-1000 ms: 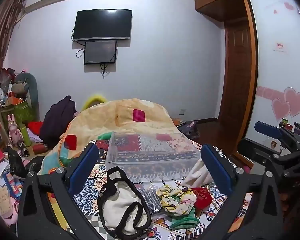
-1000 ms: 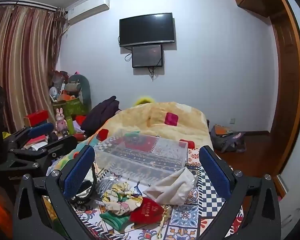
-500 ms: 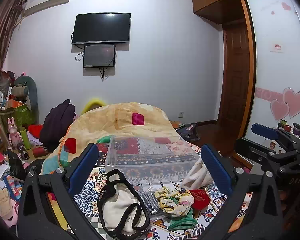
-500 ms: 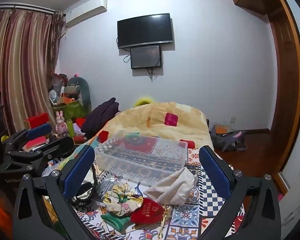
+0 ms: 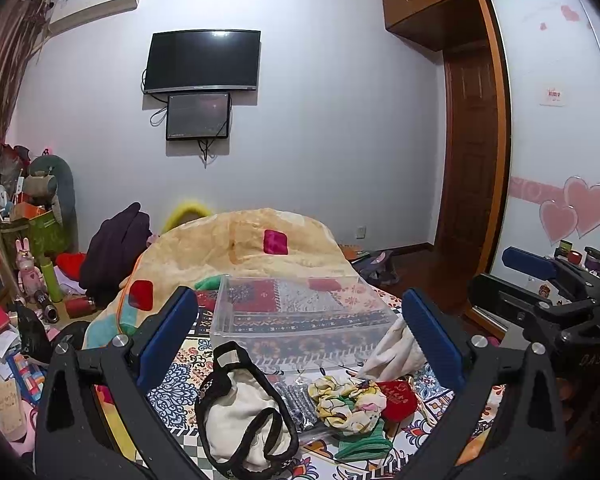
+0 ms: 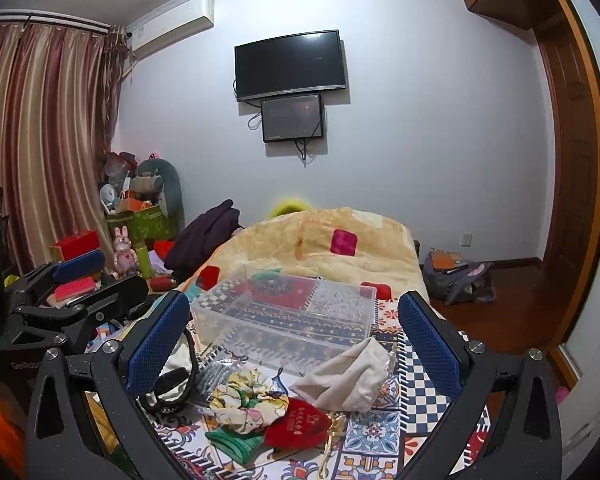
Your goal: Organize soft objects
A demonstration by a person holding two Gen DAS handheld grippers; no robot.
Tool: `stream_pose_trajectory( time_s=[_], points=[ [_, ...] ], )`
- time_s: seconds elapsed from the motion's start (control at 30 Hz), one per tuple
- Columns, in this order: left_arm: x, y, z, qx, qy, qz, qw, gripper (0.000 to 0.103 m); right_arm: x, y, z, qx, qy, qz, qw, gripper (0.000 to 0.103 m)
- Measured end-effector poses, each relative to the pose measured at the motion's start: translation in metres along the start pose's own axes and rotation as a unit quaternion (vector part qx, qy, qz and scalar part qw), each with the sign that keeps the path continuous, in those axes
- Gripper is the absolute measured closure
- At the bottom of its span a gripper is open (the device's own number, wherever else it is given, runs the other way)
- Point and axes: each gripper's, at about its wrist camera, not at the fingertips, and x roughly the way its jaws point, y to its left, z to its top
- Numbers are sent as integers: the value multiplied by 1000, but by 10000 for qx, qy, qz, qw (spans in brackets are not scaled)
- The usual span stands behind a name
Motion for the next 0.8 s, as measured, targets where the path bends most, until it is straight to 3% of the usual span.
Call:
stream_pose_trajectory(
  time_s=[0.8],
  points=[
    [-6, -1, 0, 14, -83, 14, 10000, 0, -3, -1, 0, 46, -85, 42, 9999, 0]
  ],
)
